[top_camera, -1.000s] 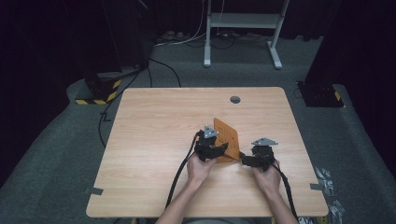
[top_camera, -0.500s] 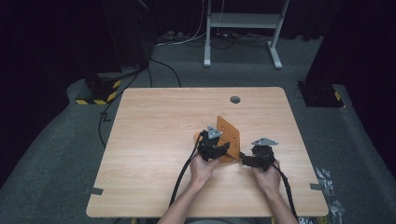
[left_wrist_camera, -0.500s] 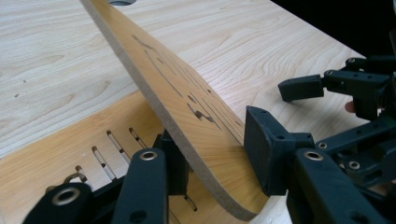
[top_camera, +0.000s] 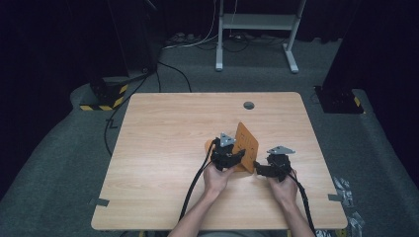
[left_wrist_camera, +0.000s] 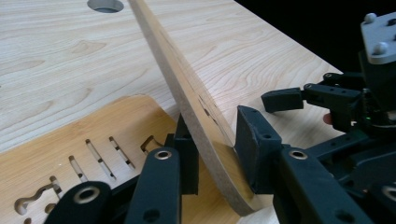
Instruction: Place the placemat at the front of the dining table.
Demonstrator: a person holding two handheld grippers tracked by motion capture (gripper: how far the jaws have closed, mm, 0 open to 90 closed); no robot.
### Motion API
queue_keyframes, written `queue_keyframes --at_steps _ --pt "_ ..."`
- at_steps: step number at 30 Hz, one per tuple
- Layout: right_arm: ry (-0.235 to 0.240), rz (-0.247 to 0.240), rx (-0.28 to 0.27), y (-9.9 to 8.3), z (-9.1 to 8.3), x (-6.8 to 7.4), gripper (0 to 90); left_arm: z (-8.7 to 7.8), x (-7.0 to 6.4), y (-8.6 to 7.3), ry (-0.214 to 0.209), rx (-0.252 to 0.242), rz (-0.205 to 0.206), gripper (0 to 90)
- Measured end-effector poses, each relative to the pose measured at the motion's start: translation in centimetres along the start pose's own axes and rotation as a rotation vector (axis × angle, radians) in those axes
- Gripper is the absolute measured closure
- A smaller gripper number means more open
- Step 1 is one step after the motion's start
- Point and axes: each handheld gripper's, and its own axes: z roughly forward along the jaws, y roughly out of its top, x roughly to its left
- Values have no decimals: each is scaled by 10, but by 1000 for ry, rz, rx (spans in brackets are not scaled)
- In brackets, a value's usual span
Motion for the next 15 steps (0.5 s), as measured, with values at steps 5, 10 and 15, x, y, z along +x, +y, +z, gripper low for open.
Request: queue_keyframes --at_steps 5,10,15 --pt "-14 -28 -7 -1 -2 1 208 0 -1 1 -30 -18 -14 723" --pt "-17 -10 -8 -3 -3 -3 207 0 -3 1 -45 -13 -6 739" --pt "-9 -11 -3 -3 -4 -4 208 -2 -3 2 -63 -27 -19 761"
